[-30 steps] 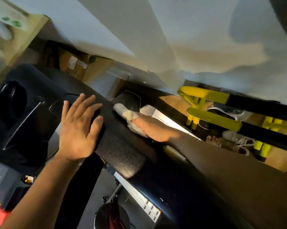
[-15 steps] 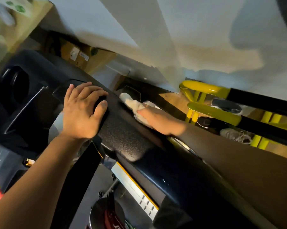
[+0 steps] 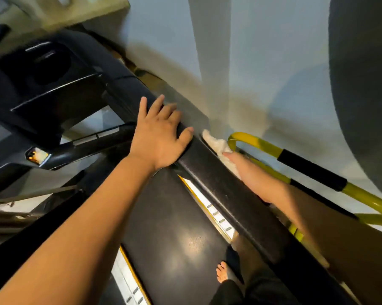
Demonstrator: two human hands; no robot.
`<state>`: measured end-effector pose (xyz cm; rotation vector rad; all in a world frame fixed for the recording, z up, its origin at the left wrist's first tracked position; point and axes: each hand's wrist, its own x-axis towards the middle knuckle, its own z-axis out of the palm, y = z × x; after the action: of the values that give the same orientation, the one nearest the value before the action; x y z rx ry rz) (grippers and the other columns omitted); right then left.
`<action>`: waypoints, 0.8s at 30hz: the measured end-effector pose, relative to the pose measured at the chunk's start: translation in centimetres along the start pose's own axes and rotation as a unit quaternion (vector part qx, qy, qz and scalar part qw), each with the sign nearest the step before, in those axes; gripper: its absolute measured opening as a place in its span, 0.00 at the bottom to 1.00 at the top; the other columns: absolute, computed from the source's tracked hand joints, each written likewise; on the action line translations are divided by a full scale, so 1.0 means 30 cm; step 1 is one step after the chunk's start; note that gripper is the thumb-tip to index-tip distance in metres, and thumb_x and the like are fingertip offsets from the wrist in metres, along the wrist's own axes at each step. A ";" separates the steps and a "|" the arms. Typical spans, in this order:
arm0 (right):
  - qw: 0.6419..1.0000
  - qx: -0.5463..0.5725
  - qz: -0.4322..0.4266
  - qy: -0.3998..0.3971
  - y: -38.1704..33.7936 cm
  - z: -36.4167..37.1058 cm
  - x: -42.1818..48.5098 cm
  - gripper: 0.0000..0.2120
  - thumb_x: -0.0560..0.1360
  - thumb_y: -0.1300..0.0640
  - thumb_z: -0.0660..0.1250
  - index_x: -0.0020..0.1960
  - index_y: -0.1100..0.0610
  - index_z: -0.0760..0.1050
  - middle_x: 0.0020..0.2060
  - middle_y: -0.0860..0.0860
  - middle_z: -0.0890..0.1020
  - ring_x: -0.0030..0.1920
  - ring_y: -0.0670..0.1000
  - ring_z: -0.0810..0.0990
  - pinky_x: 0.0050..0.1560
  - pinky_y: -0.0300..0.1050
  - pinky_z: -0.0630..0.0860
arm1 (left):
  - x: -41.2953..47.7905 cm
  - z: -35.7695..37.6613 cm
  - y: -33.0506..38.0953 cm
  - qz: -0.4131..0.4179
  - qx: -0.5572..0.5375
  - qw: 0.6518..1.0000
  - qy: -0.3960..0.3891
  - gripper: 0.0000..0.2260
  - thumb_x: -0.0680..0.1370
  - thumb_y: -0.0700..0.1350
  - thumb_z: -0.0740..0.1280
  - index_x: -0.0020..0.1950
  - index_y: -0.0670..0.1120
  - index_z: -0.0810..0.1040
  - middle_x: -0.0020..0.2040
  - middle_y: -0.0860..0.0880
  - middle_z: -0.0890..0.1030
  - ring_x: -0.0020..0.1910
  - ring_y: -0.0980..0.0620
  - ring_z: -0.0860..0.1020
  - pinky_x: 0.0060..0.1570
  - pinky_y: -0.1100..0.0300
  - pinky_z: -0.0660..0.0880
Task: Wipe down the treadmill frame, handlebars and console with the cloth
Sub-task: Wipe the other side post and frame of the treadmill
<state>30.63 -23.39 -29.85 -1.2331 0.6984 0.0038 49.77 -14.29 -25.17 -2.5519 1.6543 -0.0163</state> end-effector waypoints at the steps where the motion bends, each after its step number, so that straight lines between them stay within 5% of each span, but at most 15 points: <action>1: 1.000 -0.011 0.006 -0.024 0.001 -0.008 -0.013 0.14 0.83 0.58 0.53 0.62 0.48 0.74 0.38 0.34 0.76 0.37 0.34 0.75 0.38 0.26 0.70 | -0.029 0.006 0.023 0.003 -0.012 1.000 0.009 0.33 0.77 0.63 0.46 0.69 0.45 0.75 0.72 0.45 0.72 0.77 0.42 0.59 0.76 0.42 0.45; 3: 0.998 -0.049 0.005 -0.047 -0.019 0.008 -0.034 0.17 0.82 0.58 0.55 0.67 0.46 0.71 0.33 0.40 0.73 0.34 0.40 0.73 0.34 0.31 0.69 | -0.085 0.022 0.069 0.013 -0.053 0.998 0.024 0.31 0.79 0.60 0.47 0.70 0.43 0.74 0.74 0.43 0.70 0.77 0.41 0.59 0.76 0.45 0.47; 5: 0.992 -0.120 -0.039 0.019 -0.035 0.033 -0.065 0.15 0.78 0.51 0.60 0.63 0.41 0.73 0.44 0.40 0.81 0.46 0.38 0.78 0.48 0.35 0.74 | -0.123 0.032 0.107 0.012 -0.074 0.997 0.031 0.29 0.81 0.56 0.47 0.75 0.42 0.68 0.77 0.42 0.65 0.78 0.41 0.56 0.77 0.48 0.45; 8: 0.985 -0.151 -0.039 0.069 -0.046 0.065 -0.099 0.25 0.69 0.42 0.61 0.66 0.40 0.72 0.59 0.43 0.80 0.61 0.46 0.77 0.65 0.48 0.71 | -0.162 0.028 0.134 0.005 -0.072 0.997 0.019 0.29 0.82 0.55 0.43 0.79 0.42 0.58 0.80 0.42 0.56 0.80 0.44 0.50 0.78 0.49 0.41; 11: 0.982 -0.178 -0.009 0.068 -0.033 0.047 -0.145 0.15 0.77 0.43 0.58 0.63 0.37 0.72 0.61 0.41 0.78 0.62 0.45 0.76 0.66 0.46 0.68 | -0.193 0.025 0.136 0.015 -0.072 0.997 -0.005 0.30 0.81 0.56 0.39 0.80 0.42 0.51 0.81 0.44 0.50 0.80 0.46 0.44 0.78 0.50 0.38; 14: 0.972 -0.232 -0.012 0.039 -0.019 0.042 -0.266 0.16 0.79 0.42 0.54 0.63 0.28 0.67 0.63 0.37 0.74 0.64 0.43 0.72 0.66 0.47 0.66 | -0.201 0.020 0.137 0.020 -0.074 0.997 -0.015 0.29 0.82 0.56 0.39 0.80 0.43 0.49 0.81 0.44 0.48 0.80 0.47 0.43 0.78 0.50 0.39; 18: 0.906 -0.414 -0.048 0.072 -0.028 0.063 -0.285 0.26 0.80 0.45 0.57 0.76 0.39 0.55 0.70 0.49 0.70 0.67 0.51 0.71 0.61 0.47 0.69 | -0.203 0.019 0.150 0.014 -0.059 0.998 -0.018 0.28 0.84 0.55 0.42 0.81 0.42 0.49 0.81 0.43 0.48 0.80 0.45 0.43 0.78 0.47 0.40; 21: 0.957 -0.274 -0.089 0.012 -0.031 0.043 -0.210 0.23 0.75 0.43 0.60 0.69 0.44 0.68 0.60 0.48 0.76 0.58 0.47 0.77 0.60 0.43 0.72 | -0.195 0.013 0.148 0.021 -0.047 0.998 -0.037 0.28 0.84 0.55 0.41 0.81 0.42 0.48 0.81 0.43 0.47 0.80 0.44 0.42 0.78 0.47 0.39; 24: 0.968 -0.219 -0.121 0.032 0.166 -0.143 -0.127 0.21 0.79 0.42 0.57 0.69 0.45 0.71 0.69 0.41 0.71 0.70 0.42 0.68 0.76 0.51 0.54 | -0.212 0.003 0.163 0.013 -0.030 0.999 -0.044 0.28 0.84 0.56 0.41 0.81 0.42 0.48 0.81 0.42 0.47 0.80 0.42 0.41 0.77 0.44 0.39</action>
<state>23.71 -23.92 -32.93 -1.7457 0.6151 -0.0873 42.73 -10.48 -25.40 -2.5342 1.6792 0.1457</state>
